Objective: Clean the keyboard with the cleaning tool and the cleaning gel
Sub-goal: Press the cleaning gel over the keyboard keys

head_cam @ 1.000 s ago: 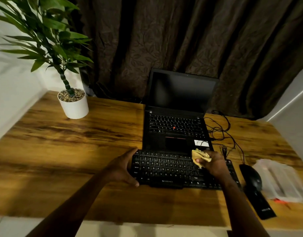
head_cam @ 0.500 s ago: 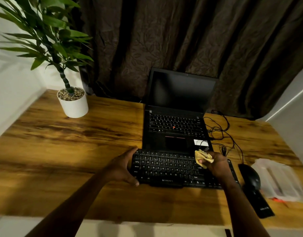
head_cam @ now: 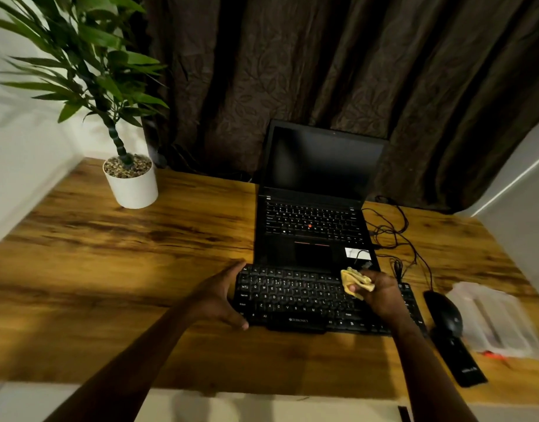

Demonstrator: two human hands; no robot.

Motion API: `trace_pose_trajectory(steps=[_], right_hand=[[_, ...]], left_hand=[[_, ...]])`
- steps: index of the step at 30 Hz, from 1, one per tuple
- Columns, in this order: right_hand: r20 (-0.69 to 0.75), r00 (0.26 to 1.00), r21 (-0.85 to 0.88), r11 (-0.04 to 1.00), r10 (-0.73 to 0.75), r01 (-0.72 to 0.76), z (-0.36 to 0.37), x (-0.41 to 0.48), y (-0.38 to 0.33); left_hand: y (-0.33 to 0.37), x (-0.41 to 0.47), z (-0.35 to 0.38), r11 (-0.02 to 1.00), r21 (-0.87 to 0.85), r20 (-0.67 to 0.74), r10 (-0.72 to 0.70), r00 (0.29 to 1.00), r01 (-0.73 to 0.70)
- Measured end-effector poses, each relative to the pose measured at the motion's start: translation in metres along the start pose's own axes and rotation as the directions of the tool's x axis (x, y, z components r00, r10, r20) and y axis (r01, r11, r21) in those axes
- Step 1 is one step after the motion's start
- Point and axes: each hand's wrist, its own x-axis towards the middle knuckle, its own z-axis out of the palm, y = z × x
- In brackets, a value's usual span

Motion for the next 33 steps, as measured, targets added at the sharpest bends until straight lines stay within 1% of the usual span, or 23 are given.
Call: trace_pose_trajectory(steps=[3,5,9,16,19,22,25,31,33], right_hand=[[-0.015,1.0,-0.003,1.0,0.01,-0.01,0.003,-0.002,-0.005],[0.008,1.0,0.025,1.0,0.003,-0.003,0.013,-0.002,-0.016],[0.066,0.998,0.01,1.0,-0.021,0.021,0.024,0.001,-0.027],[-0.021,0.999,-0.026,0.999,0.029,-0.029,0.004,-0.005,-0.018],[-0.006,1.0,0.01,1.0,0.004,-0.004,0.015,-0.007,-0.036],[0.035,0.999,-0.015,0.999,-0.036,0.037,0.03,-0.006,-0.056],[0.086,0.995,-0.009,0.999,-0.052,0.053,0.034,-0.003,-0.06],[0.039,0.999,-0.064,0.998,0.021,-0.018,0.019,0.001,-0.045],[0.044,0.999,-0.069,0.997,-0.015,0.018,0.026,0.002,-0.05]], left_hand=[[0.0,0.0,-0.001,1.0,-0.004,0.009,0.007,1.0,-0.007],[0.0,-0.001,-0.001,1.0,-0.026,0.012,0.002,1.0,-0.002],[-0.001,-0.001,0.0,0.999,-0.045,0.012,0.006,1.0,-0.006],[0.002,-0.002,-0.001,0.998,-0.06,0.014,-0.004,1.0,0.005],[0.002,-0.001,0.0,0.999,-0.04,-0.001,0.002,1.0,-0.002],[0.001,0.0,0.0,1.0,-0.03,0.005,-0.002,1.0,0.002],[-0.002,0.0,0.0,1.0,-0.03,0.003,-0.002,1.0,0.002],[0.0,0.001,0.001,1.0,-0.018,-0.013,0.01,1.0,-0.011],[-0.001,0.0,0.002,0.999,-0.034,-0.021,0.013,1.0,-0.014]])
